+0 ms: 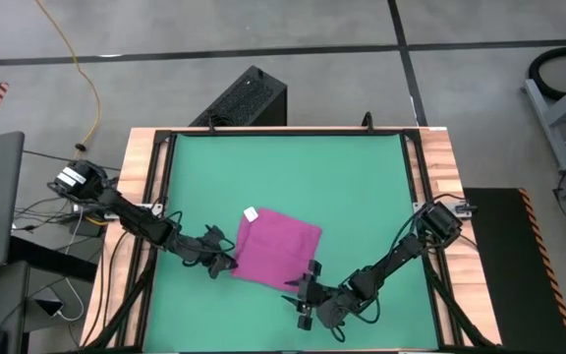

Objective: Roll towel
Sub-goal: Fold the pink towel

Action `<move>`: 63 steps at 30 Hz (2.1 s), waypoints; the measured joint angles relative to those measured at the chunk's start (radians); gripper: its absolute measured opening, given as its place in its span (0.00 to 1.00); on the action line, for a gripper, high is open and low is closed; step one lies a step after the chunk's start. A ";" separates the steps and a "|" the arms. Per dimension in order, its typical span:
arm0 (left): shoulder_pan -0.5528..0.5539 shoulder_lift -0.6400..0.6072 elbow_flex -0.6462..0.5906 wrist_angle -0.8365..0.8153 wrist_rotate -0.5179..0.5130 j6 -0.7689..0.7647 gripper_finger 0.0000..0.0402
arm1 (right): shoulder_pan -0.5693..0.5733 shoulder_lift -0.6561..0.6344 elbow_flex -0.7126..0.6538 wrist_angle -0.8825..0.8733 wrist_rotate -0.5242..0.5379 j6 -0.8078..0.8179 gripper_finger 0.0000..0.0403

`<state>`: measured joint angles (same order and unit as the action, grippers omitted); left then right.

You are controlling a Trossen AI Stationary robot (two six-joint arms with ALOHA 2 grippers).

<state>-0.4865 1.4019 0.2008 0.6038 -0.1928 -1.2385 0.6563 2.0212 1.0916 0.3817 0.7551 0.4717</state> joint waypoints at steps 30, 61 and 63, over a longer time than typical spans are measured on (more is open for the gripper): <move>-0.053 0.035 0.035 -0.110 -0.063 0.003 0.29 | 0.003 0.000 0.000 0.015 0.000 0.000 0.47; -0.034 0.059 0.056 0.078 -0.021 0.124 0.00 | 0.008 -0.001 0.000 0.005 0.060 0.039 0.46; -0.037 0.049 0.056 0.104 -0.009 0.125 0.00 | 0.010 -0.014 0.000 -0.049 0.060 0.109 0.44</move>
<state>-0.5237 1.4513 0.2570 0.7074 -0.2016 -1.1136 0.6666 2.0068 1.0916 0.3331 0.8148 0.5811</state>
